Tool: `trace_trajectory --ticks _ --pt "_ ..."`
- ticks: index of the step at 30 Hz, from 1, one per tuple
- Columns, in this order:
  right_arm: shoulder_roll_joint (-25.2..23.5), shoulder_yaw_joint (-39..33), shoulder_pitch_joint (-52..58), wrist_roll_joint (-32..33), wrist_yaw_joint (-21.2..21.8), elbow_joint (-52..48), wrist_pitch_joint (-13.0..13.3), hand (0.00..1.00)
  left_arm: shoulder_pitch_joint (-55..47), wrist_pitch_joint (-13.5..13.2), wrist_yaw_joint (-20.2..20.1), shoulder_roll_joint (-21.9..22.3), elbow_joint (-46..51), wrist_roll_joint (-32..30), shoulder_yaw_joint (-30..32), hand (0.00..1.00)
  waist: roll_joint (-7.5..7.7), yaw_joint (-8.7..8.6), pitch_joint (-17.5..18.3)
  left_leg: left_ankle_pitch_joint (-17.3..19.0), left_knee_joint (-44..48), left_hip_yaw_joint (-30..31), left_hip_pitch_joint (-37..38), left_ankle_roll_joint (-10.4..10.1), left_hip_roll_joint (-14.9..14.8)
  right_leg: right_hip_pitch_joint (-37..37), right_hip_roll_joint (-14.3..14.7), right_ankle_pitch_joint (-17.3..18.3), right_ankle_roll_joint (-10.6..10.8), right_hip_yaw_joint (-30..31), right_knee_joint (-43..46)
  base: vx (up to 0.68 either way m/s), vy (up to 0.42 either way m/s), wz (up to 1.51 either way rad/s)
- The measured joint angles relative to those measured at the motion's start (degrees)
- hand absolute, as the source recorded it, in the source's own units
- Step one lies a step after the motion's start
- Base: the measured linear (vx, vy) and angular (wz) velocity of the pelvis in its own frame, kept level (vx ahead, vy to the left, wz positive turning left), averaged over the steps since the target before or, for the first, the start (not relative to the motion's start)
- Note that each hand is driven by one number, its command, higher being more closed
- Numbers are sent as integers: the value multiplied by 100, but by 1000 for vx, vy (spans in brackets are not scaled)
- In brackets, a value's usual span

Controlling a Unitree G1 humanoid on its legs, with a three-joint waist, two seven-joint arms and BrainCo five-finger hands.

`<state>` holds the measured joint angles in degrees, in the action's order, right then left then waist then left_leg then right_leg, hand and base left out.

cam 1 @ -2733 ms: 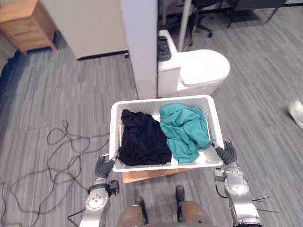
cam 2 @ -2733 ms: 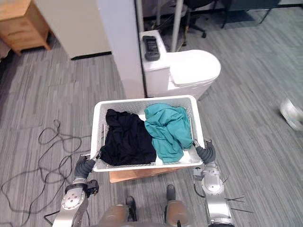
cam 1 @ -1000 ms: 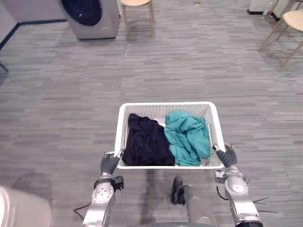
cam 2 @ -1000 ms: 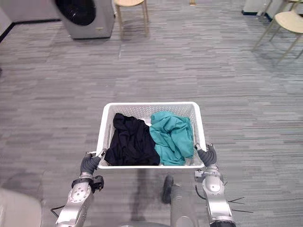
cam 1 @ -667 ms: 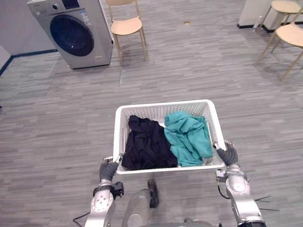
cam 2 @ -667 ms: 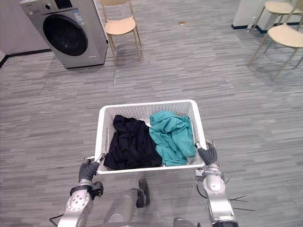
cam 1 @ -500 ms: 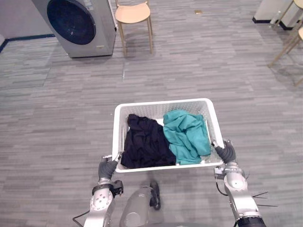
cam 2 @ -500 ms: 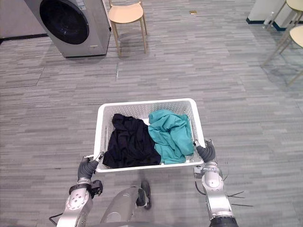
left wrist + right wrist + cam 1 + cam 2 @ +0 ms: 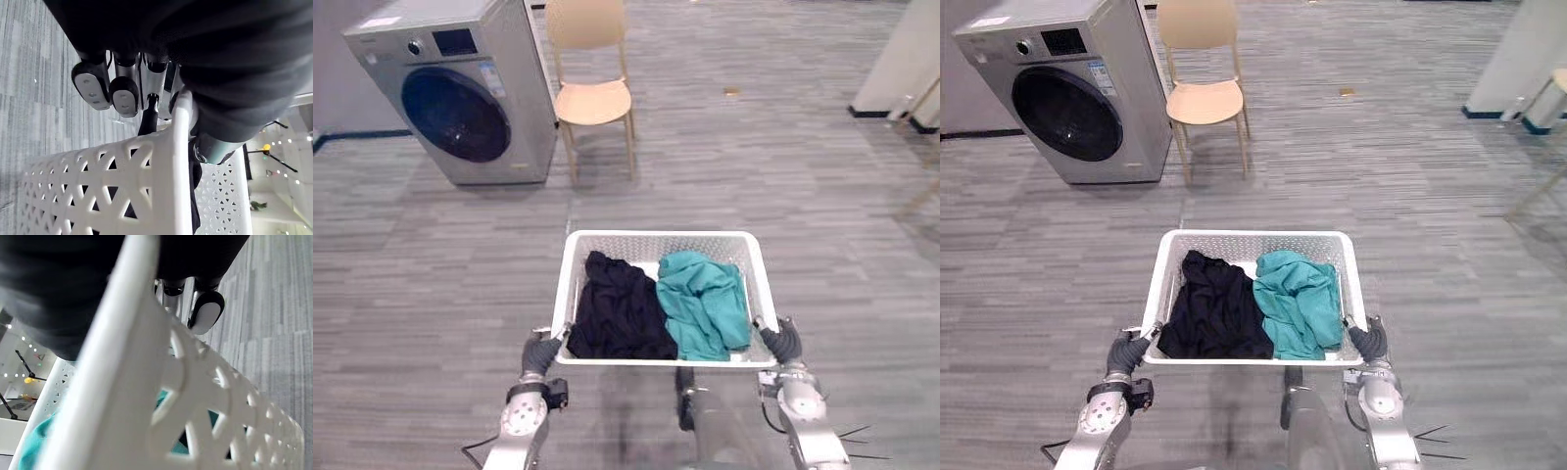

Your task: Pick up the laundry basket with both hands and put the clothes into the washing machine.

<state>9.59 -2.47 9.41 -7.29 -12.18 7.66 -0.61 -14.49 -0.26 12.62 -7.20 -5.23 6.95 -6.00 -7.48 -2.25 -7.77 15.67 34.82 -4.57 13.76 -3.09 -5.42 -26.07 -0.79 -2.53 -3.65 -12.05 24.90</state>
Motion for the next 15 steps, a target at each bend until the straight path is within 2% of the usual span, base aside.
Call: trace_trajectory --ticks 1,2,3,4,5,6,7,9,10,11,12,13,14,15 --pt "10 8 -18 0 3 -12 -1 100 -8 0 1 24 -1 0 23 100 -43 41 -32 -530 625 -22 -251 -58 -130 171 79 139 -28 -28 5 761 -203 4" --pt "15 19 -31 1 1 -22 -39 100 -48 1 0 58 -9 7 35 100 -109 141 -99 -1276 1886 -41 -681 -183 -497 704 232 347 -63 -70 -187 712 -151 8" --pt "-4 19 -27 8 -20 -38 -72 100 -77 -12 0 40 -7 10 15 100 -127 204 -143 -968 3163 -221 -1281 95 -902 1462 438 458 -113 -118 -620 840 -169 11" --pt "-11 21 -27 7 -20 -72 -72 100 -82 -16 0 19 -7 12 17 100 -80 265 -170 -829 3419 -292 -1465 208 -956 1732 455 507 -99 -92 -824 771 -130 3" --pt "-5 22 -35 8 -21 -200 -71 100 -80 -39 -1 21 4 41 29 100 31 365 -240 -517 3560 -437 -1883 378 -957 2292 449 544 -89 39 -1231 597 -48 -15" --pt "0 22 -116 11 -21 -286 -62 100 -104 -133 -1 29 51 149 58 100 73 489 -261 -169 3188 -592 -2383 398 -833 2763 414 588 -106 140 -1687 575 -16 -17" --pt "7 21 -165 16 -21 -285 -57 100 -104 -164 -1 32 65 154 67 100 91 488 -267 -69 2892 -613 -2578 391 -762 2892 378 615 -63 160 -1820 536 60 -11" --pt "54 20 -301 80 -21 -266 -54 100 -83 -201 -14 49 127 154 101 100 141 521 -302 12 1411 -609 -3102 367 -386 3209 194 758 133 191 -2046 460 113 3" --pt "90 18 -318 128 -24 -215 -51 100 -62 -200 -22 86 138 150 110 100 186 526 -331 -171 44 -527 -3313 141 -91 3432 34 910 282 182 -2153 539 173 10" --pt "105 16 -302 151 -36 -193 -50 100 -98 -198 -24 138 159 145 116 100 117 530 -305 -550 -1300 -415 -3311 -203 32 3651 -18 1027 435 182 -2324 540 186 5" --pt "101 16 -292 167 -44 -162 -48 100 -113 -190 -24 152 165 139 117 100 99 550 -299 -1001 -1517 -462 -3321 -144 35 3809 -25 1109 525 216 -2407 585 213 -11" --pt "50 19 -273 194 -47 -72 -48 100 -128 -149 -24 130 194 136 119 100 163 620 -269 -1428 -1385 -660 -3198 196 169 4103 -146 1229 673 290 -2495 651 233 2" --pt "23 10 -276 212 -47 -45 -44 100 -126 -95 -23 139 289 128 144 100 332 604 -199 -1145 -1066 -686 -3287 619 350 4204 -397 1335 857 242 -2453 684 234 12" --pt "55 -21 -278 222 -46 -30 -10 100 -114 -89 -23 165 309 118 122 100 354 594 -177 -894 -773 -717 -3380 722 366 4173 -495 1355 899 279 -2310 711 262 15"
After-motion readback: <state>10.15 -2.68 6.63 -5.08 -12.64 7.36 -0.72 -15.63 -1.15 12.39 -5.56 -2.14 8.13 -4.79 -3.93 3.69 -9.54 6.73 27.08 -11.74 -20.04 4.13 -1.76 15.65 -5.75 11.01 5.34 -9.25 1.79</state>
